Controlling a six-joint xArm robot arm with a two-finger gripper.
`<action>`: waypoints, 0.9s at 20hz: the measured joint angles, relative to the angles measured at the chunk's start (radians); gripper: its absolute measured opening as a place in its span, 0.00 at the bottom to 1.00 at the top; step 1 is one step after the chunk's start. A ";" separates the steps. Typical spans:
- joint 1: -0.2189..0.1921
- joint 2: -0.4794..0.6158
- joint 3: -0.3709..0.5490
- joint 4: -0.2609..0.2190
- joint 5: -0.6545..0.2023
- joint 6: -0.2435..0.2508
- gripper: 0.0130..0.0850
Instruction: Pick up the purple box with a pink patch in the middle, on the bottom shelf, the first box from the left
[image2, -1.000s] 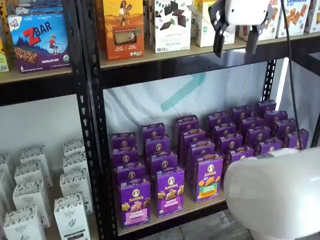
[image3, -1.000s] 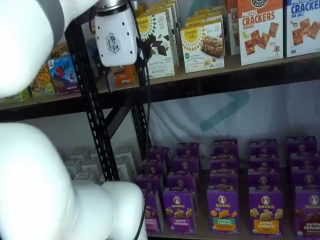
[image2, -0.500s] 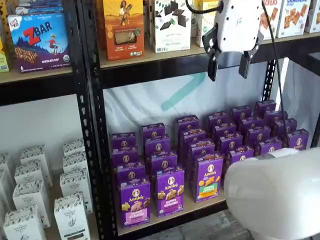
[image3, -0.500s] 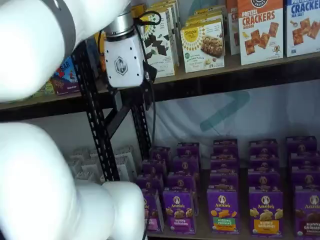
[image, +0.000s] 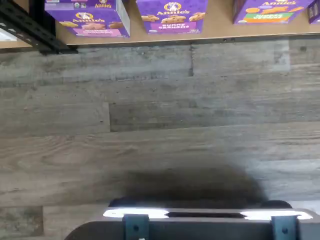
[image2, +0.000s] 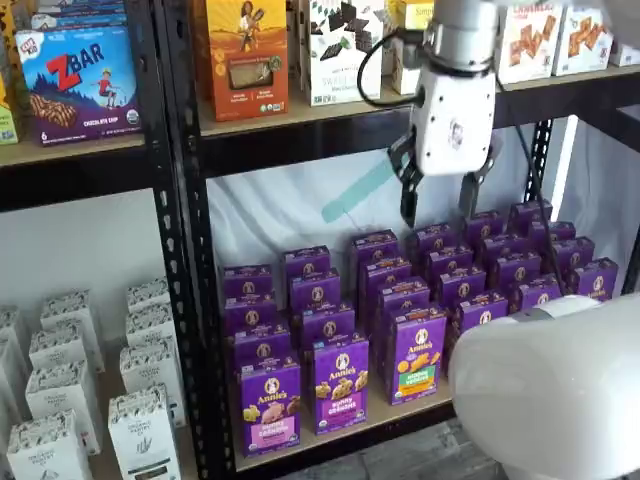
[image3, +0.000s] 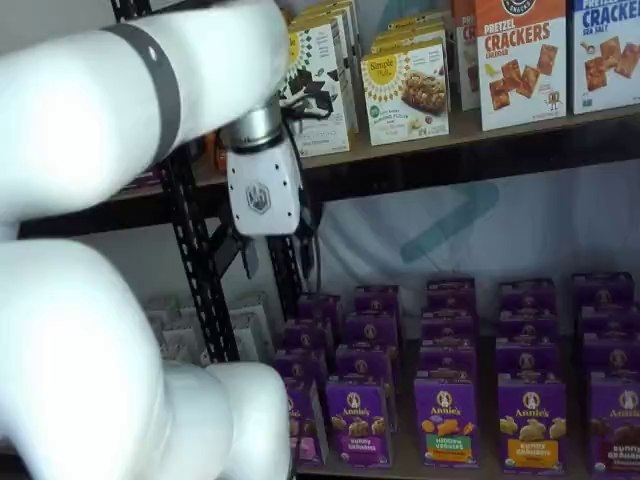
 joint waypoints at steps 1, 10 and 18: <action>0.009 0.002 0.027 0.000 -0.033 0.007 1.00; 0.052 0.045 0.159 0.026 -0.229 0.033 1.00; 0.084 0.127 0.250 0.027 -0.403 0.052 1.00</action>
